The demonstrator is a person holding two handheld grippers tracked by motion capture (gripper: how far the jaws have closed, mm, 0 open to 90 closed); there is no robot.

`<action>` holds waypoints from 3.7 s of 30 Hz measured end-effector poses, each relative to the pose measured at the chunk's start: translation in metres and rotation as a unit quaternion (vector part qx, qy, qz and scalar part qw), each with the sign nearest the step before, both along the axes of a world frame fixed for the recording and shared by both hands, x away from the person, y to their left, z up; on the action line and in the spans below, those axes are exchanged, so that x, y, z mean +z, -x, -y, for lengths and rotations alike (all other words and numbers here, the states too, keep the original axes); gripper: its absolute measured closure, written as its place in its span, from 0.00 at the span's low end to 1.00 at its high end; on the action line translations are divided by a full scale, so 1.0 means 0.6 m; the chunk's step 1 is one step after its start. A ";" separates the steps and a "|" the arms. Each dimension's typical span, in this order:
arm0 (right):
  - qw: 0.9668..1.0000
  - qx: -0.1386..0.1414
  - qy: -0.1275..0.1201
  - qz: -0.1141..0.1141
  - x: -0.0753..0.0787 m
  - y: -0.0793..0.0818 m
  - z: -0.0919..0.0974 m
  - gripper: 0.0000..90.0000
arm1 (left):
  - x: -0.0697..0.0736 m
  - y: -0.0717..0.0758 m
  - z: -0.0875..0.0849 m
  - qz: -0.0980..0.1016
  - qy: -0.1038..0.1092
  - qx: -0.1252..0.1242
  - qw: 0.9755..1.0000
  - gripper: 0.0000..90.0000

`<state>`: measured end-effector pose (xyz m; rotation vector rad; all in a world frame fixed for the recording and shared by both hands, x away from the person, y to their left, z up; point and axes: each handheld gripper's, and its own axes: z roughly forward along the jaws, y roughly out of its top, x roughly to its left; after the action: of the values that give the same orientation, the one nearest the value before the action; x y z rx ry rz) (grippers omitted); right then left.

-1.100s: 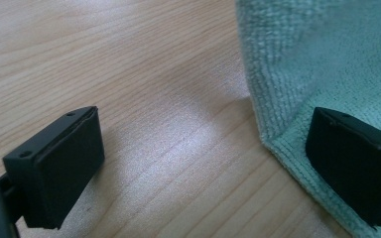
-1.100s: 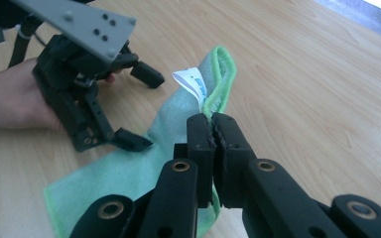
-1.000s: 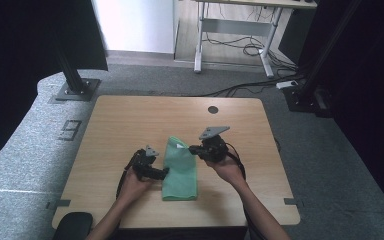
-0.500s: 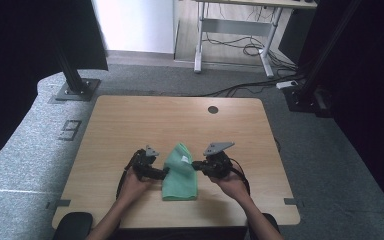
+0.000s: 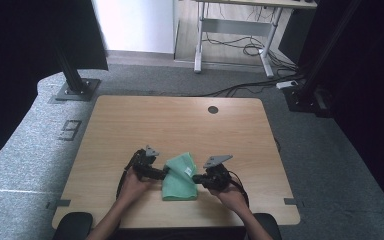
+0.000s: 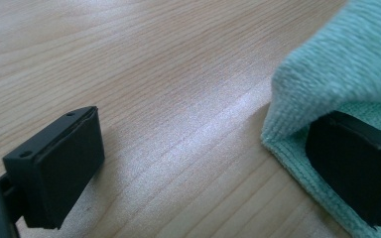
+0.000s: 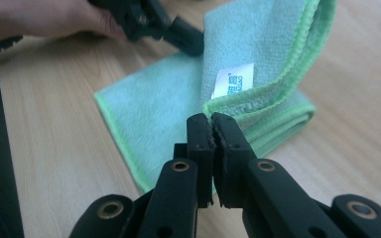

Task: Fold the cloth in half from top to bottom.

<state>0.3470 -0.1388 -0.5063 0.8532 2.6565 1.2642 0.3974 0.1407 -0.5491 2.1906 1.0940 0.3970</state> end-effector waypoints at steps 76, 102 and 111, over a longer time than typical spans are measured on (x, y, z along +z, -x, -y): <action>0.996 -0.069 0.060 0.013 -0.043 0.000 -0.024 0.26 | 0.026 0.061 0.007 -0.015 -0.014 -0.114 0.993 0.09; 0.993 -0.081 0.082 0.016 -0.063 0.021 -0.018 0.16 | 0.046 0.069 0.004 0.009 0.003 -0.064 0.998 0.07; 0.993 -0.089 0.075 0.019 -0.066 0.024 -0.016 0.16 | 0.028 -0.004 0.008 0.003 -0.036 -0.013 0.999 0.06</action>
<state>0.3325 -0.1291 -0.5458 1.0053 2.5418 1.0161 0.3996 0.1357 -0.5325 2.2634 1.0628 0.4371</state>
